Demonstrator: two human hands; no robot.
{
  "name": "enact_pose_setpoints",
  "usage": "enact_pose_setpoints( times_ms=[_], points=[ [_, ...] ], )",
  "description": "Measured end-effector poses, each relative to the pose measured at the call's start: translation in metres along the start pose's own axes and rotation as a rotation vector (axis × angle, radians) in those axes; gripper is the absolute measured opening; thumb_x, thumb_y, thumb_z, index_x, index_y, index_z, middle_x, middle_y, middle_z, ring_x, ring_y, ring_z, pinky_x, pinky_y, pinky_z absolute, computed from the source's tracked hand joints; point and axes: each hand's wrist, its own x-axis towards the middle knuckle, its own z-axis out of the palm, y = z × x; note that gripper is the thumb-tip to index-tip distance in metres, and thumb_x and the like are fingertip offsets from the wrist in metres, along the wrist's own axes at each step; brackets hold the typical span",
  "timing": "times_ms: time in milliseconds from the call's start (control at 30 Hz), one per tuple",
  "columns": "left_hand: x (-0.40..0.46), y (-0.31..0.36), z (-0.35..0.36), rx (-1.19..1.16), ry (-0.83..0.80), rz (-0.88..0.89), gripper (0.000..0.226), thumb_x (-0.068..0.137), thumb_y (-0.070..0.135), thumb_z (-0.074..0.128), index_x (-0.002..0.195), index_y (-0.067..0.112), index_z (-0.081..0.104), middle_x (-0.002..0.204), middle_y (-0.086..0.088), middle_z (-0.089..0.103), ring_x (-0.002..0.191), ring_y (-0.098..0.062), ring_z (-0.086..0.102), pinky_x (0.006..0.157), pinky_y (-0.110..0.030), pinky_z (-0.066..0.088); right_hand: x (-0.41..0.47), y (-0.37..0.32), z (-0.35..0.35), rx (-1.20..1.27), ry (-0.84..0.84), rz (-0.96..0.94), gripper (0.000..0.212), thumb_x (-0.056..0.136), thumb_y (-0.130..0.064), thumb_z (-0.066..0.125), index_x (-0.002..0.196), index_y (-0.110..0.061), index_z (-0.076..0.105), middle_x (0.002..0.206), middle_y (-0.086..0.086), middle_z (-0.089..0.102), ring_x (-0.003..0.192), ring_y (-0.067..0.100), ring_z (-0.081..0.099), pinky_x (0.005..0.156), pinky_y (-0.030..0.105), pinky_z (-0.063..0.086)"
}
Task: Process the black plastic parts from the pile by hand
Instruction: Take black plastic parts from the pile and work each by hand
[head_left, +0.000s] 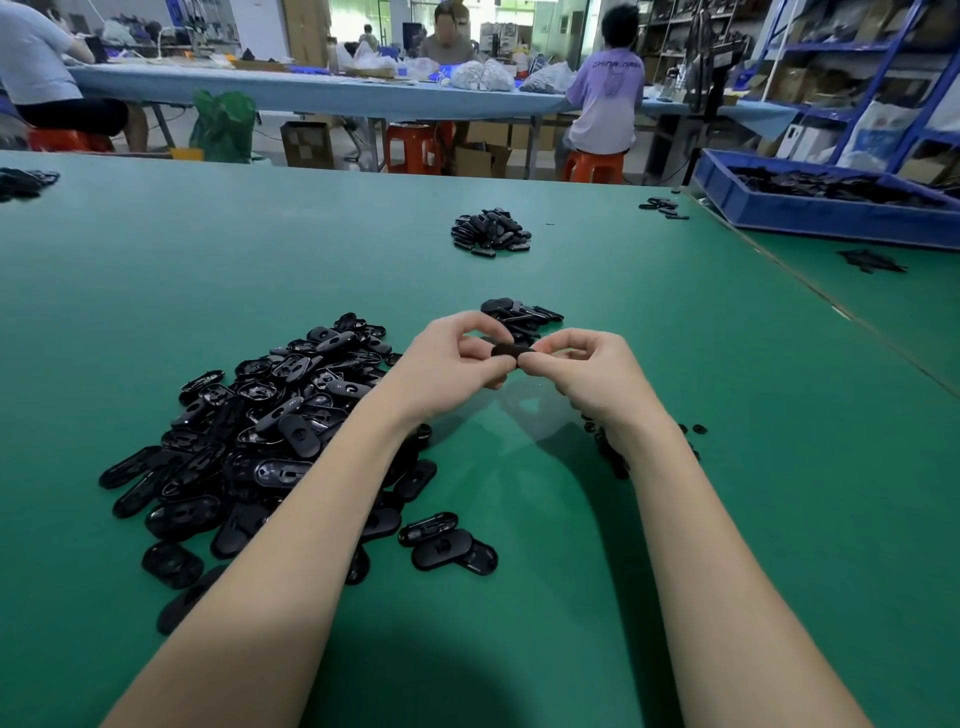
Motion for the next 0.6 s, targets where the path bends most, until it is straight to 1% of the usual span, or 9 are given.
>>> enact_pose_setpoints(
  times_ms=[67,133,200,267,300,367,400,467,600],
  points=[
    [-0.001,0.0,0.001,0.149,0.017,0.089,0.019,0.087,0.012,0.074,0.101,0.023,0.067,0.084,0.003,0.076,0.065,-0.005,0.065,0.068,-0.016,0.048,0.0,-0.001,-0.004,0.015,0.004,0.02,0.009,0.079,-0.023,0.082,0.082,-0.024,0.073,0.068,-0.006,0.061,0.045,0.0,0.046,0.049,0.016,0.036],
    [-0.002,-0.001,0.001,0.26,0.021,0.128,0.019,0.085,0.016,0.078,0.1,0.023,0.069,0.089,0.008,0.074,0.069,-0.007,0.066,0.067,-0.012,0.046,0.001,-0.001,-0.007,-0.022,-0.014,0.014,0.008,0.081,-0.024,0.079,0.086,-0.024,0.074,0.073,-0.004,0.068,0.051,0.002,0.054,0.053,0.016,0.041],
    [-0.001,-0.004,0.001,0.349,0.04,0.134,0.017,0.083,0.023,0.08,0.097,0.024,0.07,0.094,0.01,0.072,0.074,-0.013,0.066,0.065,-0.006,0.042,0.0,-0.001,-0.012,-0.138,-0.053,-0.002,0.008,0.083,-0.027,0.076,0.09,-0.027,0.074,0.078,-0.005,0.075,0.065,0.007,0.065,0.063,0.023,0.047],
    [0.003,-0.006,-0.002,0.393,0.092,0.112,0.016,0.083,0.026,0.08,0.096,0.025,0.072,0.097,0.009,0.071,0.074,-0.014,0.066,0.064,-0.002,0.038,0.002,-0.001,-0.019,-0.247,-0.058,-0.011,0.006,0.084,-0.029,0.075,0.089,-0.029,0.073,0.082,-0.009,0.075,0.076,0.009,0.068,0.065,0.025,0.047],
    [0.006,-0.007,-0.003,0.397,0.12,0.095,0.016,0.083,0.027,0.081,0.096,0.025,0.073,0.096,0.009,0.071,0.071,-0.011,0.064,0.063,-0.002,0.038,0.002,-0.002,-0.024,-0.282,-0.06,-0.01,0.005,0.084,-0.03,0.074,0.089,-0.03,0.073,0.083,-0.011,0.075,0.077,0.008,0.068,0.064,0.024,0.047],
    [0.014,-0.01,-0.005,0.401,0.176,0.065,0.017,0.082,0.029,0.081,0.097,0.026,0.074,0.092,0.009,0.07,0.066,0.001,0.058,0.064,-0.004,0.037,0.002,-0.004,-0.033,-0.314,-0.086,-0.011,0.003,0.085,-0.032,0.074,0.087,-0.03,0.074,0.085,-0.013,0.075,0.078,0.007,0.066,0.063,0.023,0.046],
    [0.019,-0.011,-0.006,0.407,0.201,0.051,0.017,0.082,0.031,0.081,0.097,0.026,0.074,0.091,0.01,0.07,0.067,0.003,0.056,0.068,-0.01,0.041,0.001,-0.005,-0.037,-0.315,-0.096,-0.013,0.003,0.085,-0.033,0.074,0.087,-0.031,0.074,0.085,-0.014,0.075,0.078,0.005,0.066,0.062,0.021,0.045],
    [0.033,-0.011,-0.005,0.419,0.24,0.025,0.018,0.083,0.033,0.079,0.098,0.028,0.072,0.089,0.011,0.07,0.073,-0.002,0.057,0.074,-0.023,0.044,0.001,-0.007,-0.042,-0.317,-0.085,-0.028,0.002,0.086,-0.034,0.073,0.086,-0.032,0.074,0.085,-0.016,0.074,0.076,0.001,0.064,0.056,0.014,0.042],
    [0.071,0.003,0.001,0.469,0.258,-0.032,0.008,0.086,0.032,0.074,0.091,0.033,0.068,0.086,0.012,0.068,0.086,-0.013,0.063,0.071,-0.026,0.048,0.003,-0.007,-0.042,-0.362,-0.028,-0.067,0.002,0.087,-0.031,0.072,0.088,-0.031,0.074,0.087,-0.017,0.073,0.079,-0.002,0.065,0.053,0.008,0.041]
  ],
)
